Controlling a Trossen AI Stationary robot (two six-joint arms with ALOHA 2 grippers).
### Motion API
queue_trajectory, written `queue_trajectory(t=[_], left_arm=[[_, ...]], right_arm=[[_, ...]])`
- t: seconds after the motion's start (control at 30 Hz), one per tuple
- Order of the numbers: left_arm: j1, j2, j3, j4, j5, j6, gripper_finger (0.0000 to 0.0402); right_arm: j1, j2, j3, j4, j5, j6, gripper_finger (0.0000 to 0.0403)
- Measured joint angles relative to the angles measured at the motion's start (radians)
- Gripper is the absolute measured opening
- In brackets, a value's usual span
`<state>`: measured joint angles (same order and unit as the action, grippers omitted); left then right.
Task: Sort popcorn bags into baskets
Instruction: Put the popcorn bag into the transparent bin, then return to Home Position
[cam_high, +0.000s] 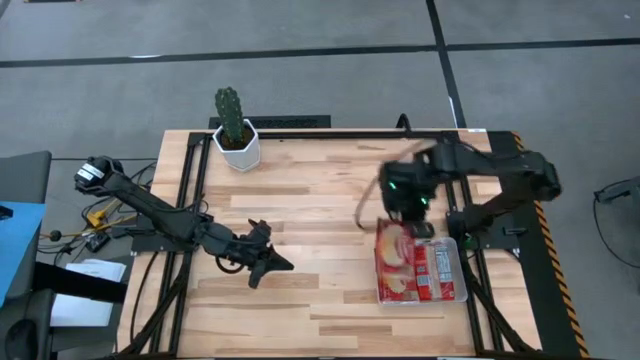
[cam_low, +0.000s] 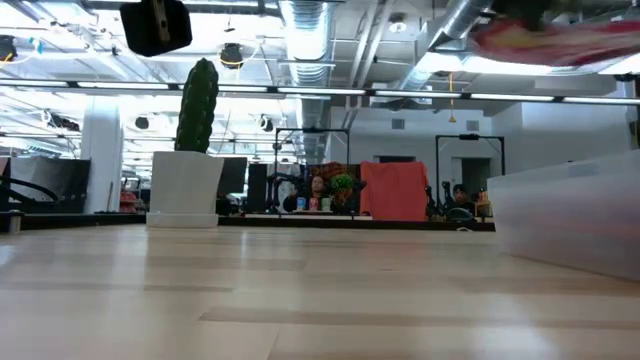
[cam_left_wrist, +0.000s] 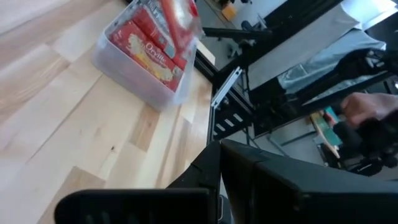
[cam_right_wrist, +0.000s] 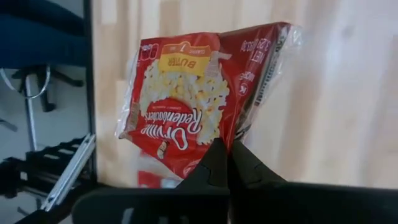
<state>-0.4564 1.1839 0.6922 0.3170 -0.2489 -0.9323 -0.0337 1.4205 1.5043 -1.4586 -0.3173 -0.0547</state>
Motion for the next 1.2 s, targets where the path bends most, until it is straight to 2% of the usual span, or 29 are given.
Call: queue_trajectory(t=[0.2,0.33,0.5,0.67,0.8,1.0,1.1,1.2], left_arm=[[0.000,0.000,0.000,-0.041,-0.002,0.004,0.0000],[0.000,0.000,0.000,-0.051,-0.026,0.003,0.0000],[0.009,0.000,0.000,-0.055,-0.037,0.002,0.0000],[0.022,0.000,0.000,-0.063,-0.047,-0.003,0.0000],[0.024,0.000,0.000,-0.069,-0.065,0.013,0.0000],[0.025,0.000,0.000,-0.106,-0.140,-0.016,0.0002],[0.029,0.000,0.000,-0.097,-0.166,-0.012,0.0002],[0.037,-0.007,0.000,-0.055,-0.164,0.017,0.0002]], right_arm=[[0.084,-0.191,-0.327,0.183,-0.004,0.167,0.0002],[0.116,-0.241,-0.478,0.339,-0.024,0.235,0.0005],[0.150,-0.215,-0.573,0.386,-0.025,0.233,0.0008],[0.177,-0.170,-0.597,0.463,-0.027,0.230,0.0021],[0.185,-0.137,-0.597,0.518,-0.055,0.231,0.0065],[0.173,-0.112,-0.592,0.498,-0.064,0.231,0.0169],[0.151,-0.139,-0.569,0.476,-0.066,0.231,0.0216],[0.124,-0.192,-0.531,0.442,-0.043,0.230,0.0244]])
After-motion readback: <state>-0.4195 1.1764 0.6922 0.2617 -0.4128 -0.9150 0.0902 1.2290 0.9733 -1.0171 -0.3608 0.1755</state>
